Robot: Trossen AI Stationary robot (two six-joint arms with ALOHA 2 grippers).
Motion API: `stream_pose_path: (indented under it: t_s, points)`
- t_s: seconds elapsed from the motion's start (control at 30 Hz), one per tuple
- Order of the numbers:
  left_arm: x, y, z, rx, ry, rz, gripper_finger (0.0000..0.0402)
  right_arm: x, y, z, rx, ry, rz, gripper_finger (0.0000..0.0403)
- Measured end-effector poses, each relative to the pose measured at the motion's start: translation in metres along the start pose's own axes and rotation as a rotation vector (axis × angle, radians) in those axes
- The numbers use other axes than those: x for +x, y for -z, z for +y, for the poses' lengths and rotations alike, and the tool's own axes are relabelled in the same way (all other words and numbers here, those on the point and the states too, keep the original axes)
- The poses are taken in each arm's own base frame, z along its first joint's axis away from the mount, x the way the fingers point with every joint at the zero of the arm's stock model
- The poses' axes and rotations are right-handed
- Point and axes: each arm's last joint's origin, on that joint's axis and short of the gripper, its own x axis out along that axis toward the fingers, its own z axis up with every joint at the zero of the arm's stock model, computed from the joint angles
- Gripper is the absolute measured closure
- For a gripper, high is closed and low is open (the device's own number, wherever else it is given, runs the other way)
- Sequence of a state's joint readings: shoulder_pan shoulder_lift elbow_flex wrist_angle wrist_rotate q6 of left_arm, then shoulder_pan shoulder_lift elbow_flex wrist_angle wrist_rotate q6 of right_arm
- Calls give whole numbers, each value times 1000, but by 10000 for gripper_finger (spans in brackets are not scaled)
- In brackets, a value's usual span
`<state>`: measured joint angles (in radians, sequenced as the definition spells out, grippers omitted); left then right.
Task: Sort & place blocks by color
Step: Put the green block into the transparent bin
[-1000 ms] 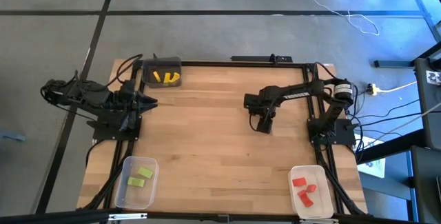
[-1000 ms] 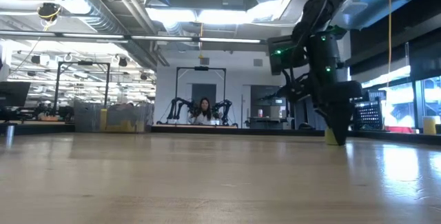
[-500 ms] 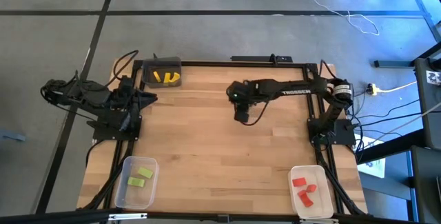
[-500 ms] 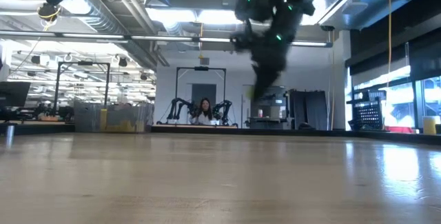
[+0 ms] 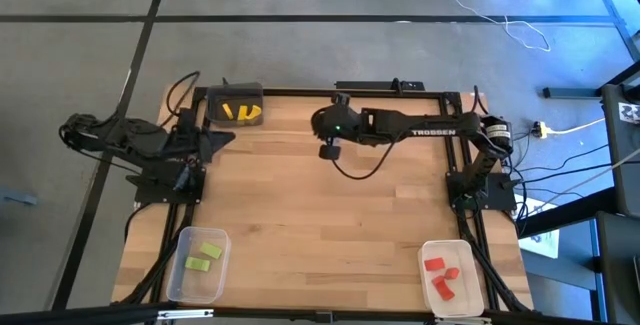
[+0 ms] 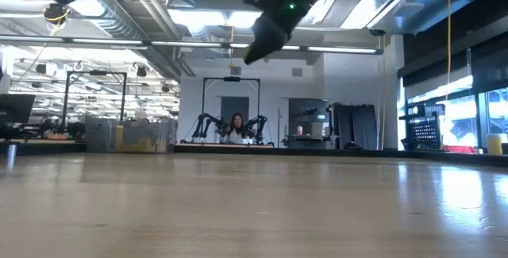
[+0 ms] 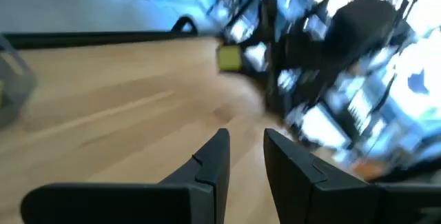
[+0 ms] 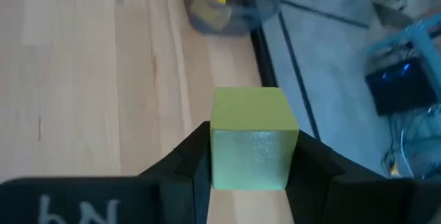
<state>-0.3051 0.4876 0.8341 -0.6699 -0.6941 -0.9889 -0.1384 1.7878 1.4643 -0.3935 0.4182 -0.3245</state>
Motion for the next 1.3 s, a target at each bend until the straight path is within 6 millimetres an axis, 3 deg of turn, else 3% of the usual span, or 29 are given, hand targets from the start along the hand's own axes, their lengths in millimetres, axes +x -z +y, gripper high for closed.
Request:
stream_pose_path:
  t_s: [0.17,0.43,1.0,1.3]
  points:
    - [6,-5,-14,-170,63,-83,321,-1,-7,0,-39,18,-64,273]
    - [19,0,-28,-25,90,-80,317,-2,-9,1,-62,20,-77,273]
    - [46,-3,-23,-23,36,-18,274,-2,-9,3,-156,-2,-89,273]
    - [52,-12,-16,-43,44,4,271,-2,-9,3,-156,-2,-89,273]
